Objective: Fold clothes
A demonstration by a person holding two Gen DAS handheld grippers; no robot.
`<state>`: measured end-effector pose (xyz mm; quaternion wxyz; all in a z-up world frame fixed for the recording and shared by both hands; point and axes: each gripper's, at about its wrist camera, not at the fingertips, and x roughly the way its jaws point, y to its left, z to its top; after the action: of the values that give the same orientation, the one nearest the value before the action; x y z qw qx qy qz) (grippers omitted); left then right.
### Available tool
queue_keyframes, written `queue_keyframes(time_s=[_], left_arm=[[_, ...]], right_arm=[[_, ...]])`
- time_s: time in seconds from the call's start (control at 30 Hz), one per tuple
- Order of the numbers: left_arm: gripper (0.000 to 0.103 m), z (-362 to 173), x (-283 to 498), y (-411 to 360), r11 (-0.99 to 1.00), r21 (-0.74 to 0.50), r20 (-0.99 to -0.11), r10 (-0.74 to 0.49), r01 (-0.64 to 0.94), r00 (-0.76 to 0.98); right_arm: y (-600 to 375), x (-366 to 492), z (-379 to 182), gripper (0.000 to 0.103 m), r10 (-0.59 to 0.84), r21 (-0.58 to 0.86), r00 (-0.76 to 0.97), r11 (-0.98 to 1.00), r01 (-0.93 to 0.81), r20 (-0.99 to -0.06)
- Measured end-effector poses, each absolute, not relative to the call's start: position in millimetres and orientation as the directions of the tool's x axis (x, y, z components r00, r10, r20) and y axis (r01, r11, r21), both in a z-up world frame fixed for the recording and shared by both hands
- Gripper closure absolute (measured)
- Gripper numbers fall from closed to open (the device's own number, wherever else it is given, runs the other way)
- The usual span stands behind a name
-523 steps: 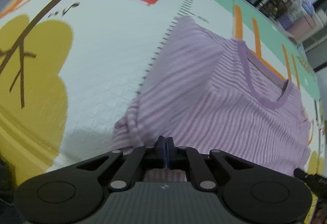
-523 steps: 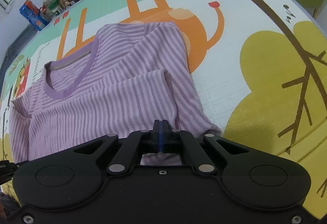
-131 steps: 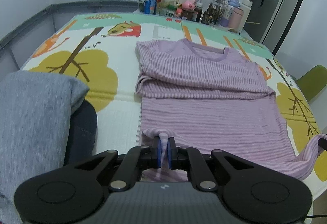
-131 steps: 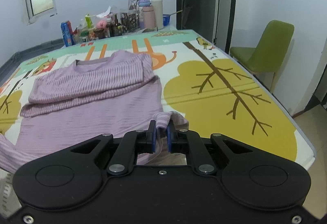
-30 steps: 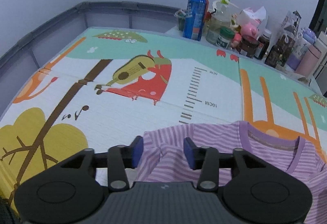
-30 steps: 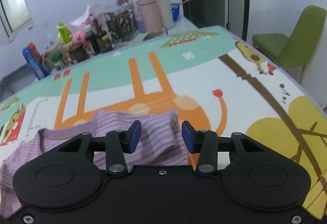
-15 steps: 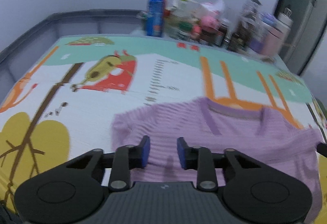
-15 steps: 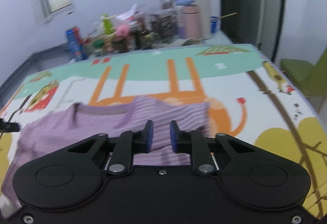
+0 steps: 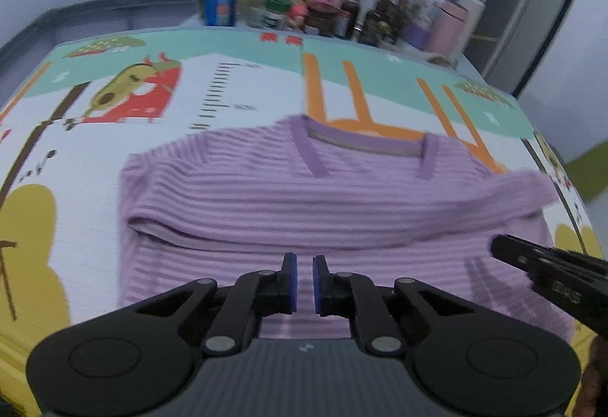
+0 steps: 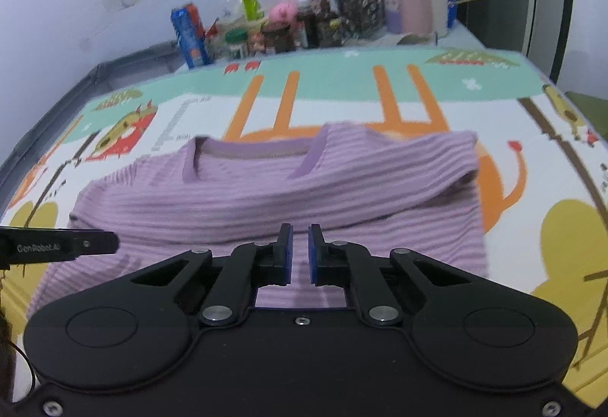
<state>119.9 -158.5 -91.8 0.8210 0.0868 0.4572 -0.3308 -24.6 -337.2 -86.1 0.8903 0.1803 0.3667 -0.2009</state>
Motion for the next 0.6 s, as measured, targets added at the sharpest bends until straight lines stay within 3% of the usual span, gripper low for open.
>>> queue_keyframes(time_s=[0.17, 0.6], left_arm=[[0.094, -99.4, 107.5, -170.4, 0.719, -0.180, -0.804, -0.501, 0.672, 0.320], [0.098, -122.3, 126.1, -183.6, 0.753, -0.244, -0.836, -0.483, 0.611, 0.261]], right_arm=[[-330.5, -15.3, -99.8, 0.099, -0.191, 0.193, 0.641, 0.856, 0.479, -0.743], [-335.0, 11.9, -122.2, 0.100, -0.159, 0.202, 0.608, 0.853, 0.482, -0.778]])
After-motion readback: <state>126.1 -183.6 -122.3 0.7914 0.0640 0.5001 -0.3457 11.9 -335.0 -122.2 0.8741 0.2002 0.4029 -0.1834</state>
